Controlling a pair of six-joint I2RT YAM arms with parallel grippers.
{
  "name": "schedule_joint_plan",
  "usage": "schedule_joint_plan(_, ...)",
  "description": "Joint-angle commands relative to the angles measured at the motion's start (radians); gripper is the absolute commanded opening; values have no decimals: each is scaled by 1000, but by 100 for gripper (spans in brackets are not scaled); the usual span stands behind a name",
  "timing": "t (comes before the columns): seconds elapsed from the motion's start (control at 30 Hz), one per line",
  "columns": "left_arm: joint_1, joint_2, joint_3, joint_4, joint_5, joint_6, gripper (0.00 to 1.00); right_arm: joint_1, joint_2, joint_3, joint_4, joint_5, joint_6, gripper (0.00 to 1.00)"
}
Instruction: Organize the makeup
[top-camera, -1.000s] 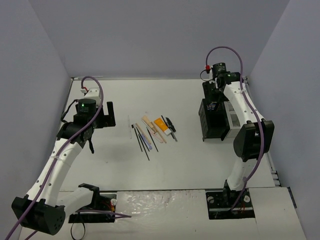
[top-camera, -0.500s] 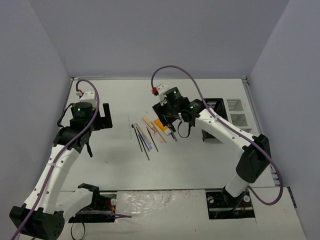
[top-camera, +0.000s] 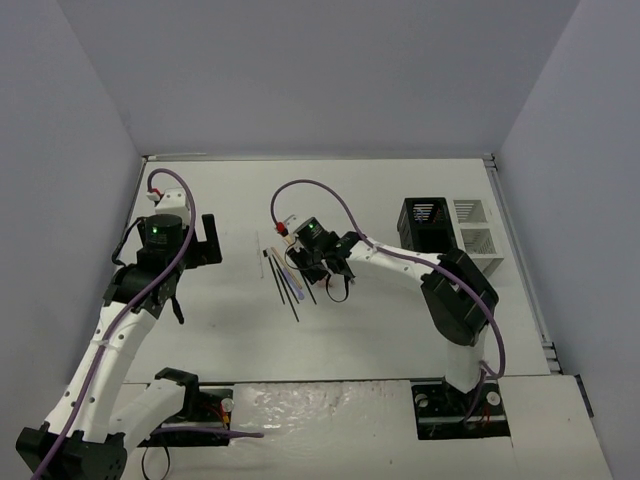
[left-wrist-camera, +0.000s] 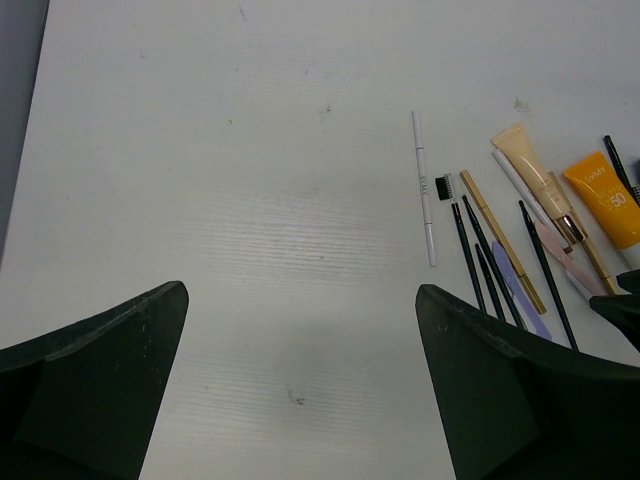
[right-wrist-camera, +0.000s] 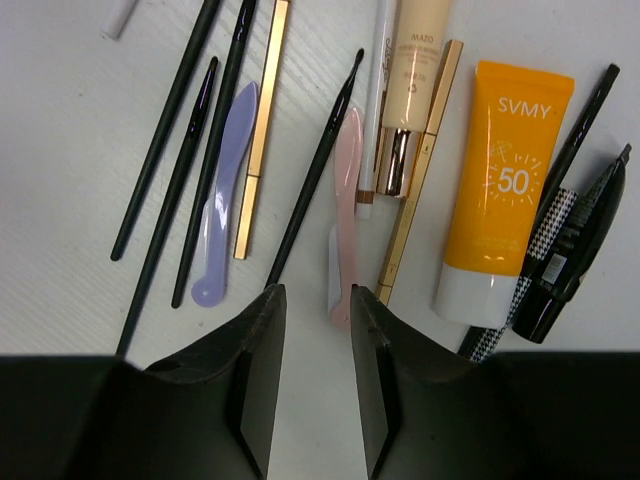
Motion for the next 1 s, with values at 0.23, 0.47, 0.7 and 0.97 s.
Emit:
schedule_joint_plan(0.23,6,6,16,52,1,-2,97,4,61,4,108,20,-55,27)
schedule_joint_plan(0.47,6,3,18,51,6,-4,97,3,81,2,107,54,-71,27)
schedule_joint_plan(0.7,6,0,16,49,10,-4,97,1,105,-4,108,74,-76,27)
schedule_joint_plan(0.97,7,2,16,48,13,-4,97,-6,122,-17,107,63,-78,28)
